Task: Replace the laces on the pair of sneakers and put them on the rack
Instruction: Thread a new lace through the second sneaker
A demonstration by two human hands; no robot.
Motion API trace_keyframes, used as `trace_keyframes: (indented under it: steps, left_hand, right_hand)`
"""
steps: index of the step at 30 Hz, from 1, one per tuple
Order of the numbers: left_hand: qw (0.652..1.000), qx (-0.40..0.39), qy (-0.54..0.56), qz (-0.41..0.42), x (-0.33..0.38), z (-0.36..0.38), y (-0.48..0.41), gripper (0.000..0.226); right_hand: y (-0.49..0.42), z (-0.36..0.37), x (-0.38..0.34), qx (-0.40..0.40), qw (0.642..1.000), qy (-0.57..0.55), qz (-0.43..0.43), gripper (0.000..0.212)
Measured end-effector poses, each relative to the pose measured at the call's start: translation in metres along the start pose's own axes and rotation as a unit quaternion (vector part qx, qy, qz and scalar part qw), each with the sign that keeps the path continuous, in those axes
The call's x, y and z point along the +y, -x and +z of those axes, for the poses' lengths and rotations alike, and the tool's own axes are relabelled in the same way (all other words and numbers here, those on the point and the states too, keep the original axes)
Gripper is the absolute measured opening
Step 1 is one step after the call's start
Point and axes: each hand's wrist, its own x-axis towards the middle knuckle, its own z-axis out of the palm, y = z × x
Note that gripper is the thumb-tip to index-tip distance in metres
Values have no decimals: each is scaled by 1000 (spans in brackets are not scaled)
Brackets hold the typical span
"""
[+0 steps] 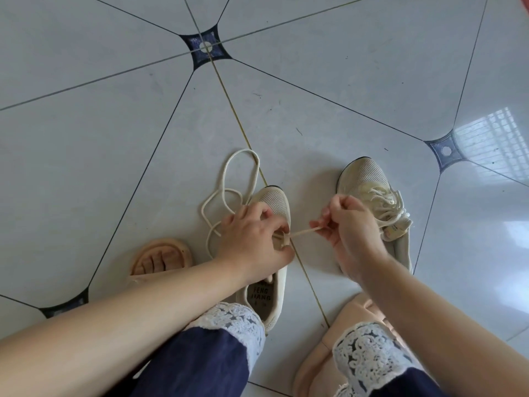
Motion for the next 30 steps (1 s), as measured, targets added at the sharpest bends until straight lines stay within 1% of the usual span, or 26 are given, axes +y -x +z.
trace_keyframes:
  steps: [3, 5, 7, 8, 10, 11, 12, 13, 15, 17, 18, 19, 20, 22, 25, 27, 29, 30]
  left_hand:
    - [1000, -9, -12, 6, -5, -1, 1, 29]
    - [1000, -11, -17, 12, -9, -2, 2, 28]
    - [1000, -10, -22, 16, -10, -3, 3, 29]
    - [999, -11, -25, 17, -11, -3, 3, 29]
    - [999, -14, -28, 17, -11, -2, 4, 30]
    - [999, -16, -28, 18, -11, -2, 4, 30]
    - [999, -18, -29, 21, -12, -1, 4, 30]
    - [999, -20, -30, 22, -12, -1, 4, 31]
    - [999, -15, -30, 23, -13, -1, 4, 32]
    - [999, -6, -26, 23, -13, 0, 4, 32]
    - [999, -3, -25, 23, -13, 0, 5, 32]
    - [999, -1, -25, 20, -13, 1, 5, 34]
    - [1000, 1, -25, 17, -12, 1, 5, 38]
    - [1000, 5, -26, 12, -11, 1, 5, 45]
    - [1000, 12, -20, 15, -12, 1, 6, 42]
    - [999, 8, -22, 28, -15, 1, 6, 38]
    - [999, 6, -20, 34, -16, 1, 4, 36]
    - [999, 8, -16, 35, -17, 1, 3, 35]
  right_hand:
    - [-19, -20, -47, 83, 994, -25, -64, 35]
    - [-28, -56, -92, 139, 978, -62, -140, 37]
    - [-30, -87, -130, 161, 961, -46, -220, 31]
    - [-29, -95, -140, 152, 957, -37, -246, 27]
    - [-25, -87, -132, 136, 963, -39, -231, 28]
    - [-22, -72, -116, 131, 970, 13, -205, 30]
    - [-18, -54, -94, 110, 974, 99, -173, 32]
    - [-14, -35, -72, 74, 970, 182, -140, 31]
    - [-7, -9, -27, -11, 946, 303, -116, 30]
    - [-1, 2, 9, -85, 893, 427, -116, 22]
    - [1, 3, 21, -105, 866, 474, -117, 15]
    - [2, 4, 30, -117, 850, 500, -119, 10]
    - [4, 5, 36, -125, 842, 511, -121, 11]
    - [5, 7, 42, -126, 827, 531, -136, 13]
    - [5, 9, 38, -125, 772, 601, -166, 10]
    - [3, 8, 29, -115, 738, 633, -203, 9]
    - [-1, 2, 13, -80, 729, 632, -251, 7]
    - [-4, -2, 2, -52, 735, 619, -272, 6]
